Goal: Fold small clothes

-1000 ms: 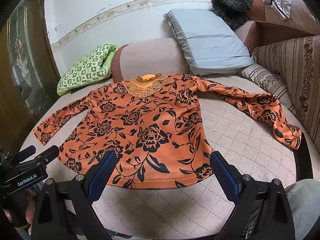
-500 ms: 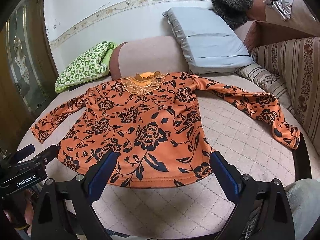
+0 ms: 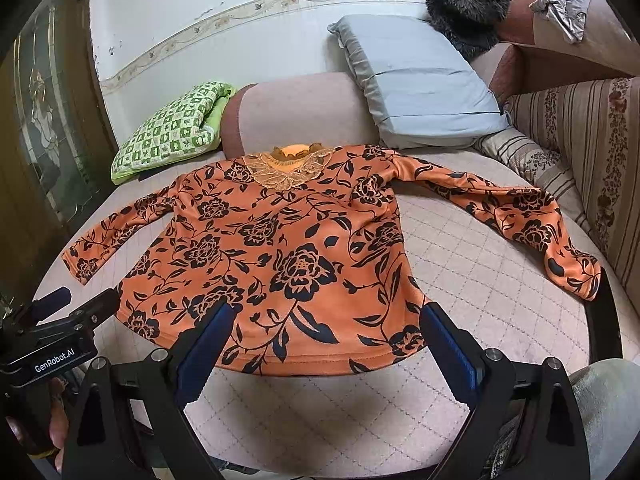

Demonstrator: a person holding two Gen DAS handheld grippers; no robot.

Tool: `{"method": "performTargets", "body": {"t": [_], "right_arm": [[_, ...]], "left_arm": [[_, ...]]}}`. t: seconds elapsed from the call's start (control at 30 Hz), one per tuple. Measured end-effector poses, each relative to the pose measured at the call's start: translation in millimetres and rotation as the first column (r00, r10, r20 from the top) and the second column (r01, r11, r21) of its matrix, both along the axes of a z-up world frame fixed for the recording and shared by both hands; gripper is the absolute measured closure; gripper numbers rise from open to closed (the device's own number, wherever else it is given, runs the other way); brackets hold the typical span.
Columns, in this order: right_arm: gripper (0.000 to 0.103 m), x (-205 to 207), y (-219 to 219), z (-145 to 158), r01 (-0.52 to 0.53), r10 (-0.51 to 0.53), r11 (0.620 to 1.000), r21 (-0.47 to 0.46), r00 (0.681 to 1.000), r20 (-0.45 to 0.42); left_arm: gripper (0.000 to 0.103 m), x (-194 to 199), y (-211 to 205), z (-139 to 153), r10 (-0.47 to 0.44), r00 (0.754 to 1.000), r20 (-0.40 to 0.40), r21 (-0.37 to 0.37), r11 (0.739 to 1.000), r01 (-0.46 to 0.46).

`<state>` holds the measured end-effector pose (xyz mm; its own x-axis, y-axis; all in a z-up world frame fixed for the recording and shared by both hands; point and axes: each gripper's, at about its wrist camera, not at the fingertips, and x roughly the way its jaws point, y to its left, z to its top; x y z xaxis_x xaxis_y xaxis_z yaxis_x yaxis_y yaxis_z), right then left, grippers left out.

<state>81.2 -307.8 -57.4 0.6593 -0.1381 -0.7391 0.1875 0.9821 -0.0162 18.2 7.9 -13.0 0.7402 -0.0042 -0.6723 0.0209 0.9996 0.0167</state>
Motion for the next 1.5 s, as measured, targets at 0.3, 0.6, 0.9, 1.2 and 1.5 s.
{"method": "performTargets", "body": {"t": [0.3,0.6,0.9,1.2,1.5], "right_arm": [[0.008,-0.1,1.5,1.7,-0.005,0.005,1.000,0.001,1.000,0.005],[0.010,24.7,17.0,15.6,-0.096,0.096,0.994,0.046,0.995,-0.002],[0.017,96.7,52.6,32.1,-0.189,0.191,0.971,0.146,0.982,0.000],[0.018,187.0,135.9,-0.2,-0.290,0.313,0.924,0.250,0.948,-0.056],[0.019,221.5,186.0,-43.9,-0.326,0.371,0.903,0.280,0.921,-0.122]], "left_arm": [[0.003,1.8,3.2,0.6,0.004,1.000,-0.002,-0.015,1.000,-0.005],[0.003,28.4,49.9,20.8,0.101,0.994,-0.040,-0.136,0.985,-0.105],[0.003,94.8,176.1,49.6,0.352,0.932,-0.084,-0.314,0.878,-0.360],[0.006,137.2,331.3,-2.5,0.622,0.712,-0.325,-0.290,0.651,-0.701],[0.075,206.3,348.7,-40.0,0.459,0.758,-0.464,-0.411,0.647,-0.643]]}}
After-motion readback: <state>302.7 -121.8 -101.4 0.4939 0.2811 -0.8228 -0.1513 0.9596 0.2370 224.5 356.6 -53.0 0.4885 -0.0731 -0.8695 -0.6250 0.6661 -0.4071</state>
